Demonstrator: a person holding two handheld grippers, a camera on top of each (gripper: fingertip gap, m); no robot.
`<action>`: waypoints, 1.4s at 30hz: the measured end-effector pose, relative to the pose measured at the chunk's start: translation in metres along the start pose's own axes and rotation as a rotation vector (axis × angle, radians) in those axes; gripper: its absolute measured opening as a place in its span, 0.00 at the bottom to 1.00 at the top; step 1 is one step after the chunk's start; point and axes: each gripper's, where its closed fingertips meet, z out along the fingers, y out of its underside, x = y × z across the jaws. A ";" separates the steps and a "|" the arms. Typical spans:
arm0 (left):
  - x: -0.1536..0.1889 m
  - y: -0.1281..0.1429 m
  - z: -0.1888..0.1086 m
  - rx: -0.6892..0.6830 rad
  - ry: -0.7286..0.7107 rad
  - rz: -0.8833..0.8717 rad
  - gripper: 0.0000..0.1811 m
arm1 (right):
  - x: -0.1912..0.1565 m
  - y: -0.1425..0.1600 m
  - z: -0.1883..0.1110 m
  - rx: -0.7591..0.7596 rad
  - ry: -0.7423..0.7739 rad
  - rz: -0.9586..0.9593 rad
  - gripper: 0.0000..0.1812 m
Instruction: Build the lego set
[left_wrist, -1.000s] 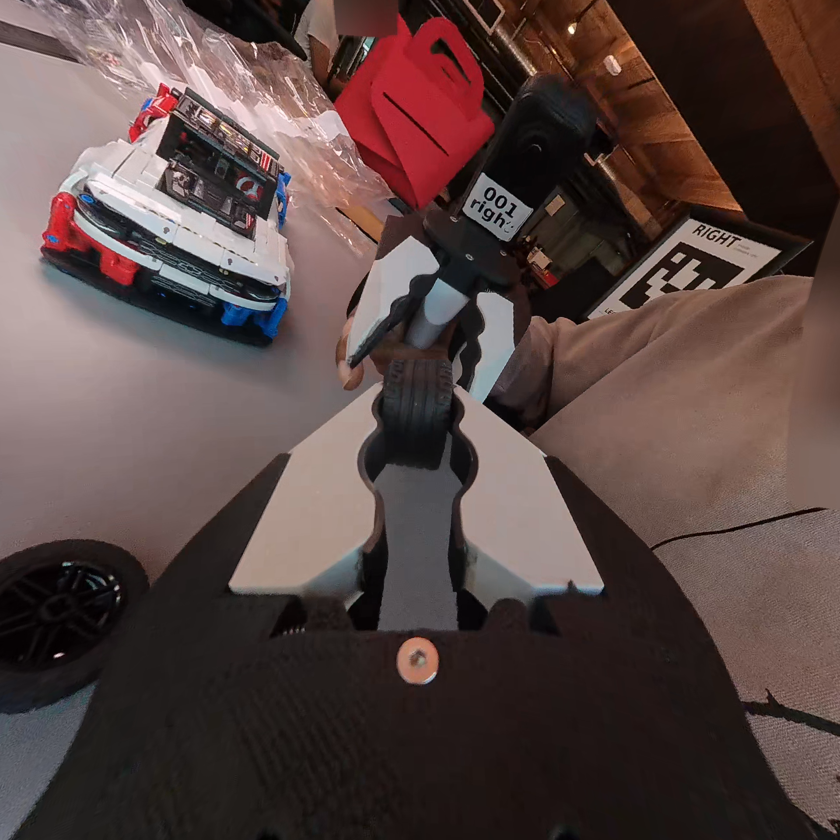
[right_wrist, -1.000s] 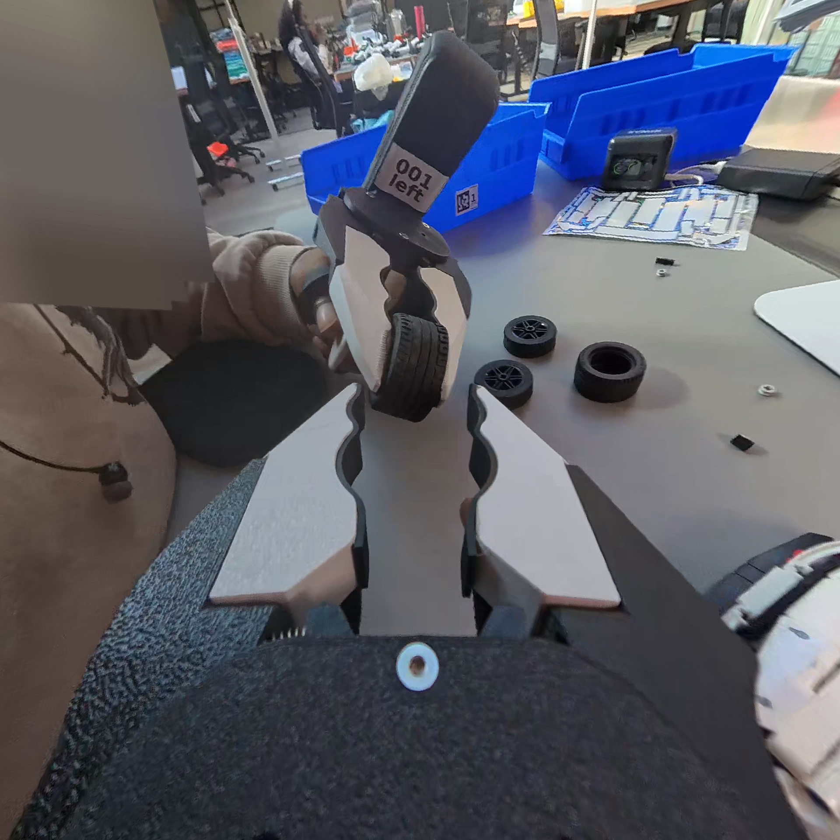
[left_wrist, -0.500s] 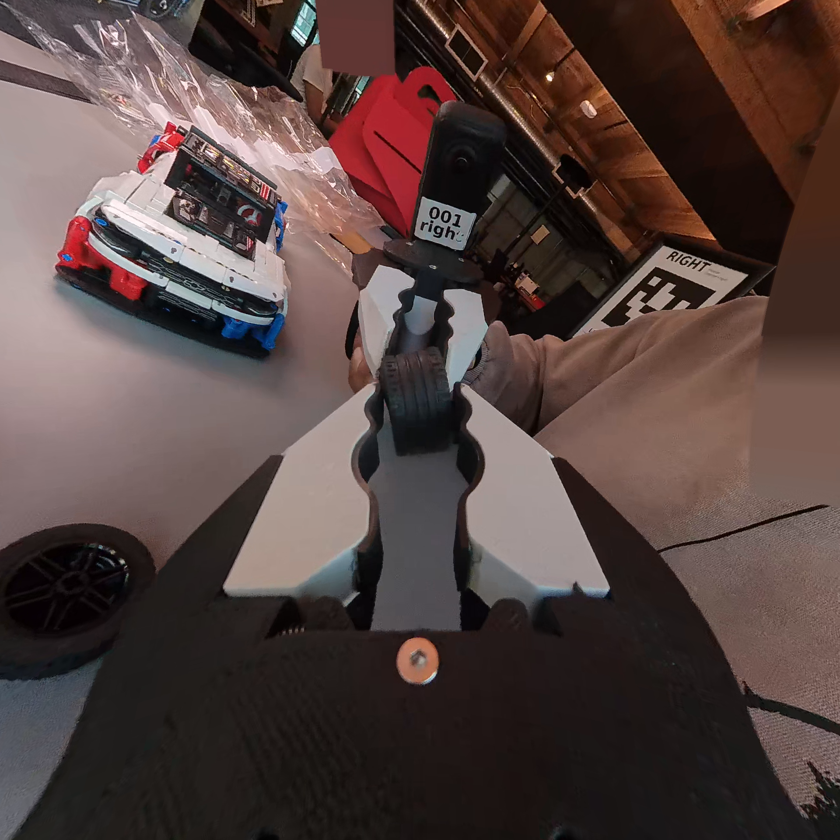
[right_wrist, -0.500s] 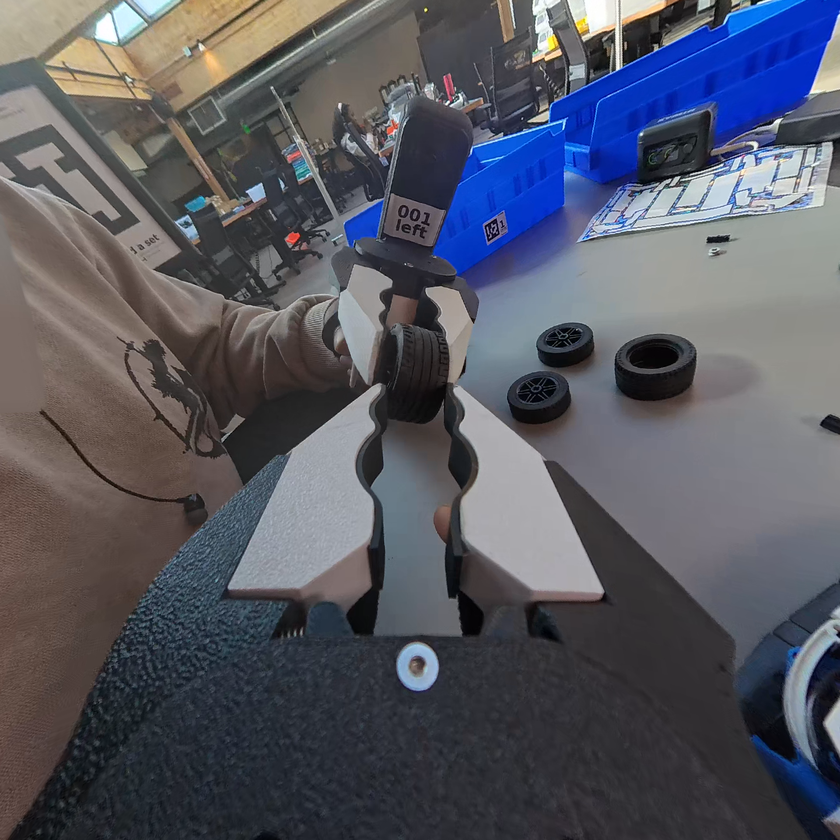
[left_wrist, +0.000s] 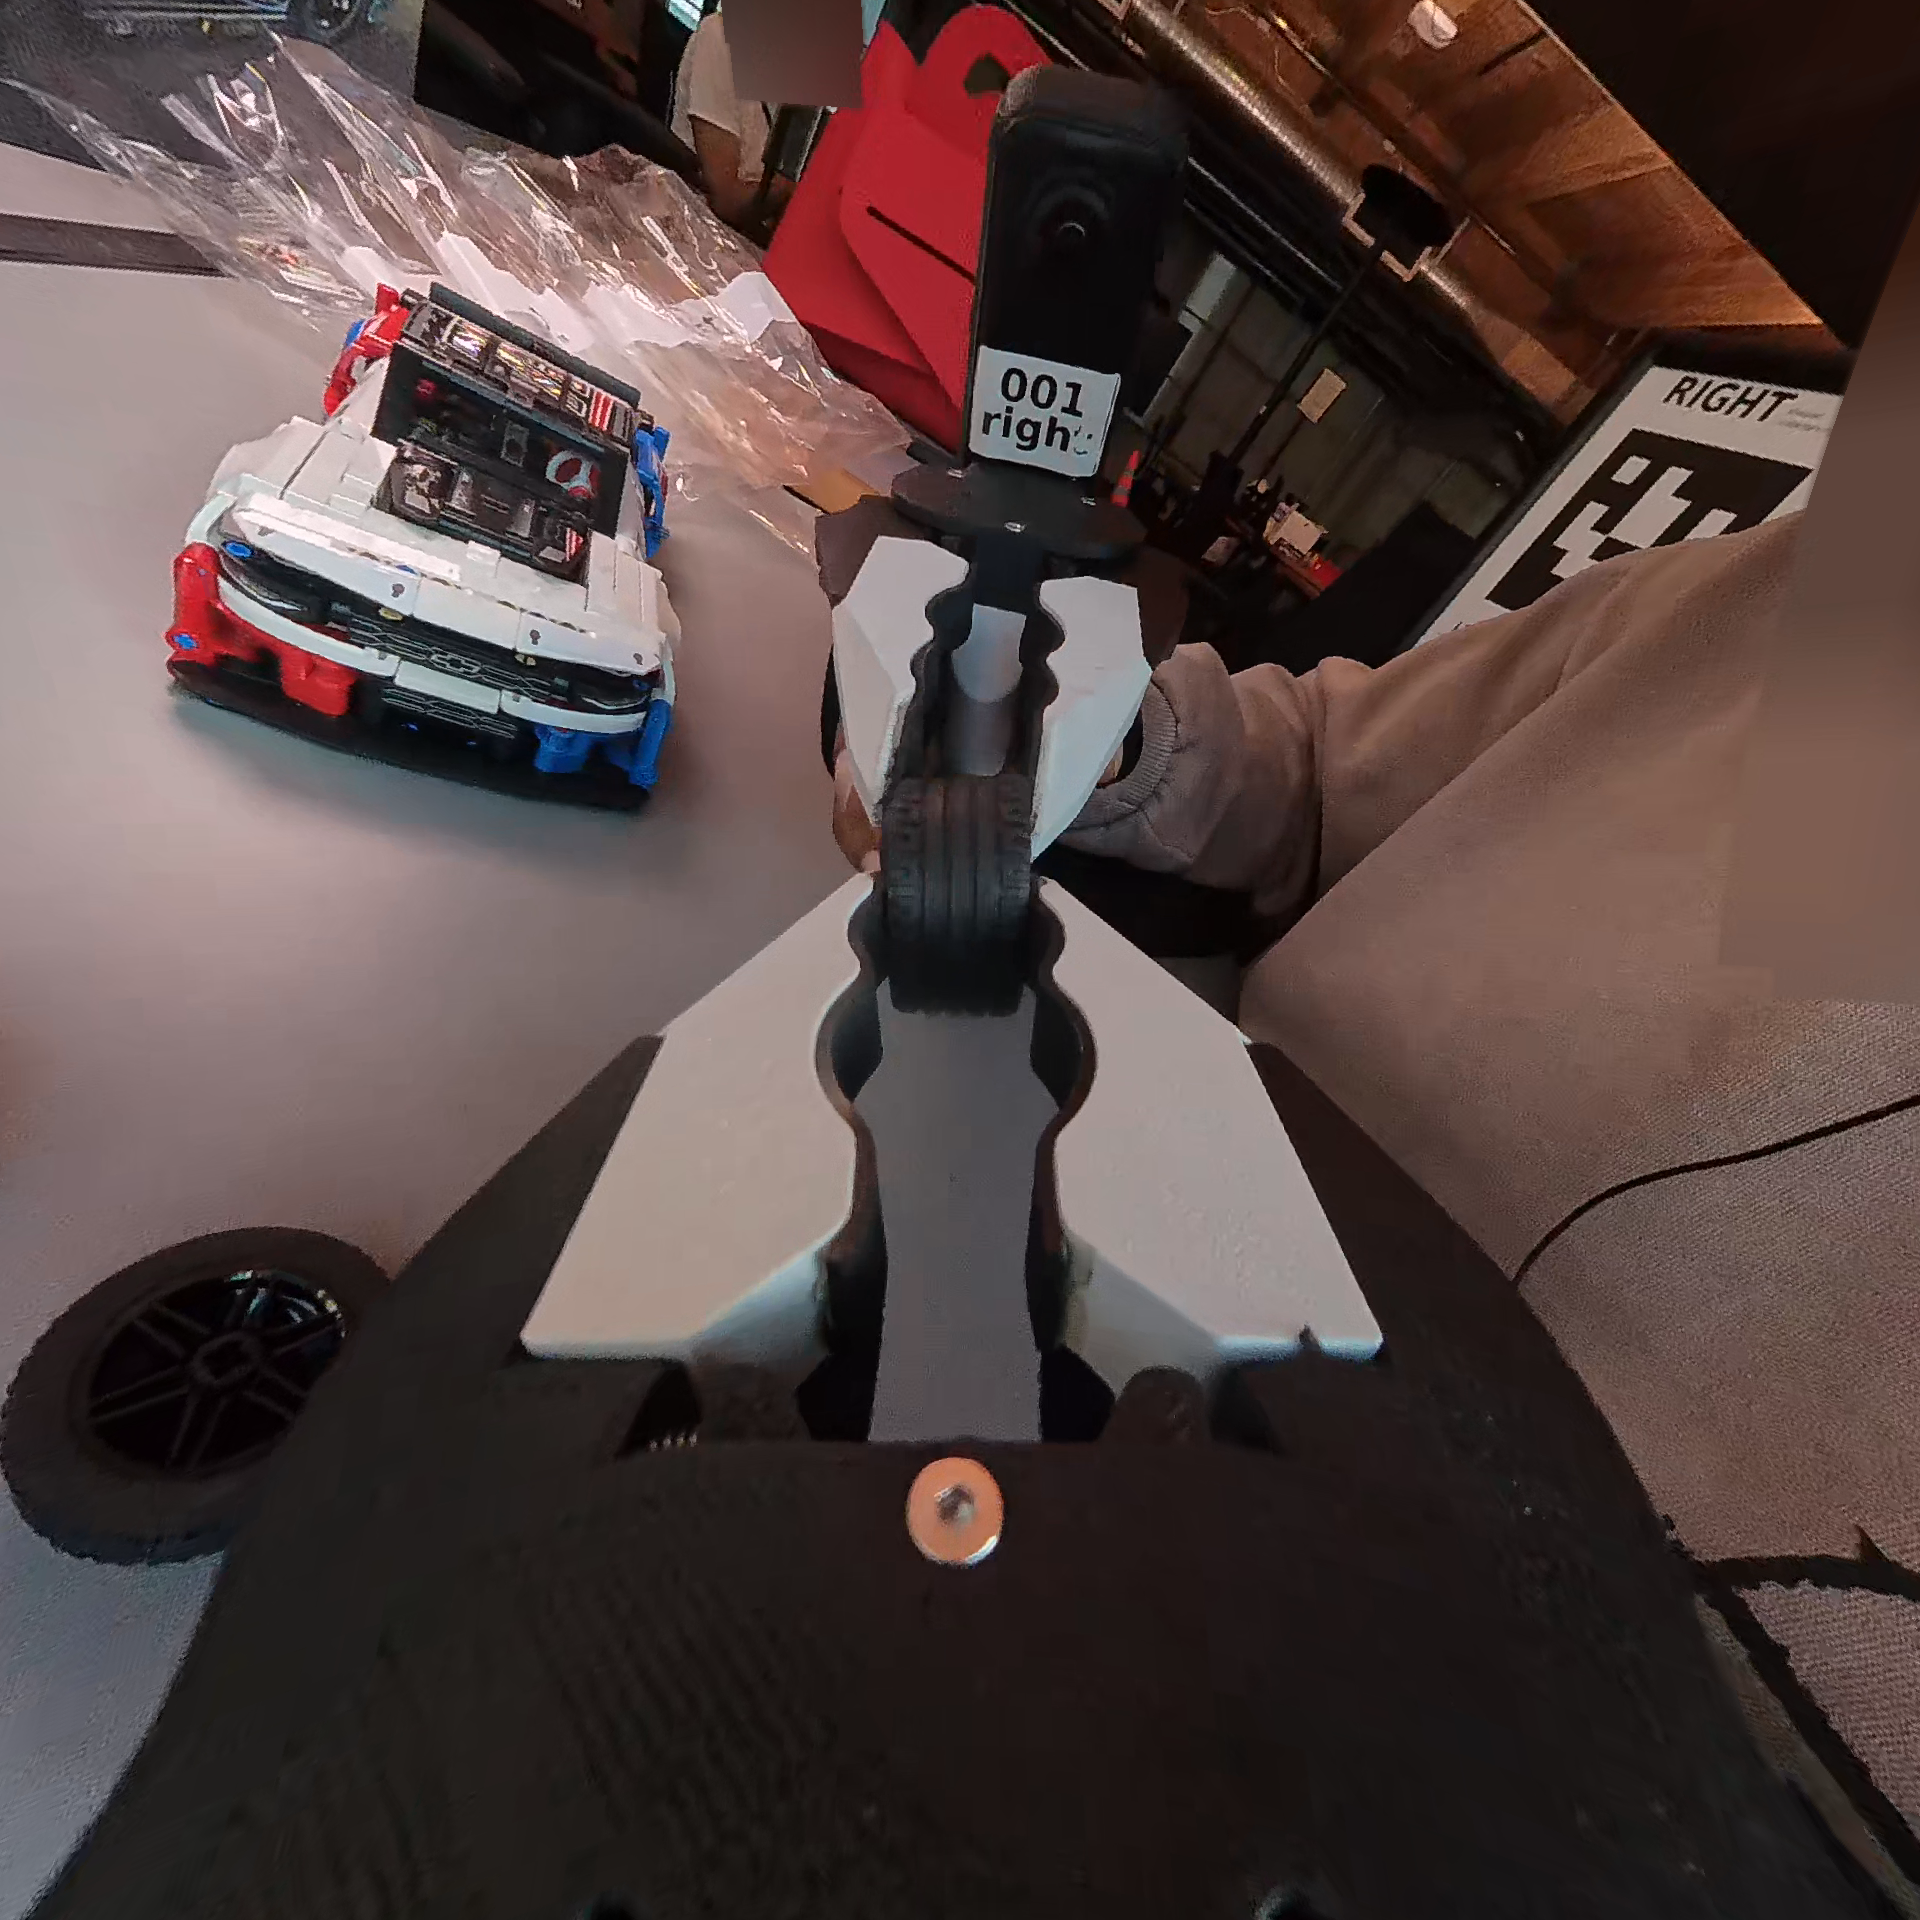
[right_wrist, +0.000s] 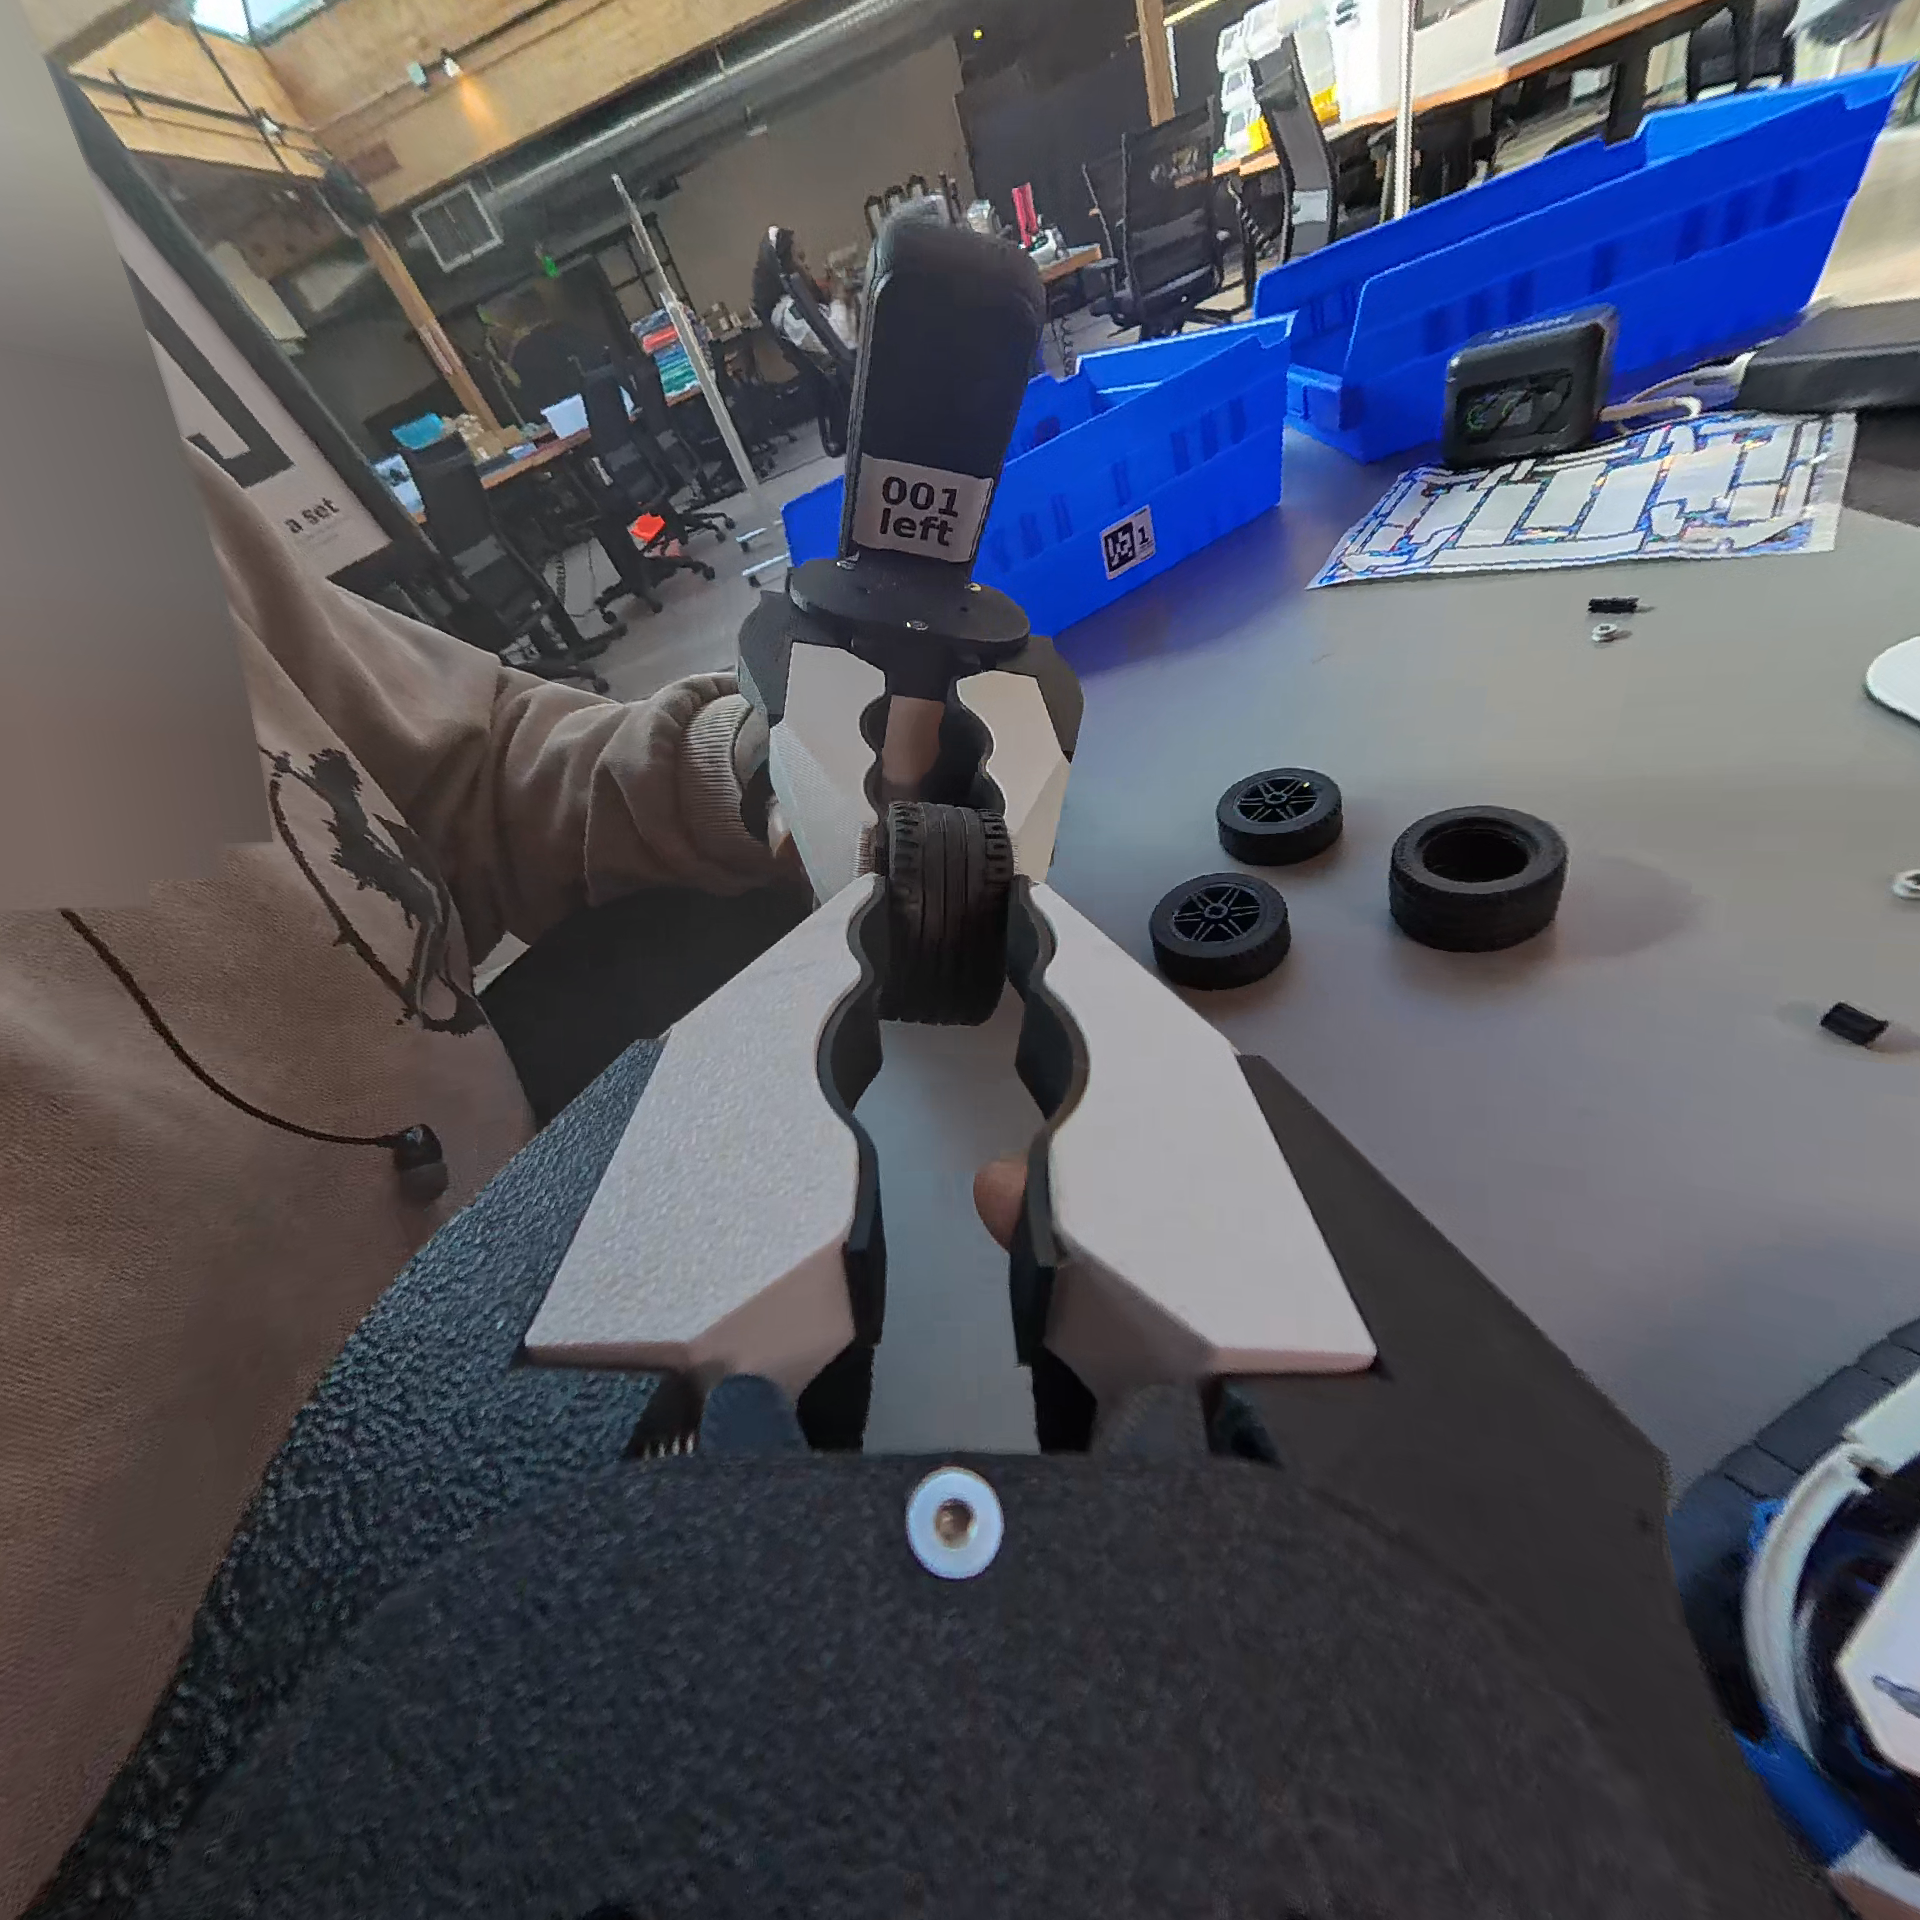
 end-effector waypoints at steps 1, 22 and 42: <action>-0.002 -0.001 0.000 0.009 -0.008 -0.012 0.13 | 0.002 -0.002 0.000 0.009 0.029 -0.038 0.10; 0.019 -0.015 -0.006 0.038 -0.265 0.887 0.13 | -0.015 -0.011 -0.010 -0.014 0.143 -0.627 0.24; 0.049 0.029 0.006 -0.128 -0.126 1.194 0.13 | -0.066 0.026 -0.008 -0.145 -0.146 -0.761 0.12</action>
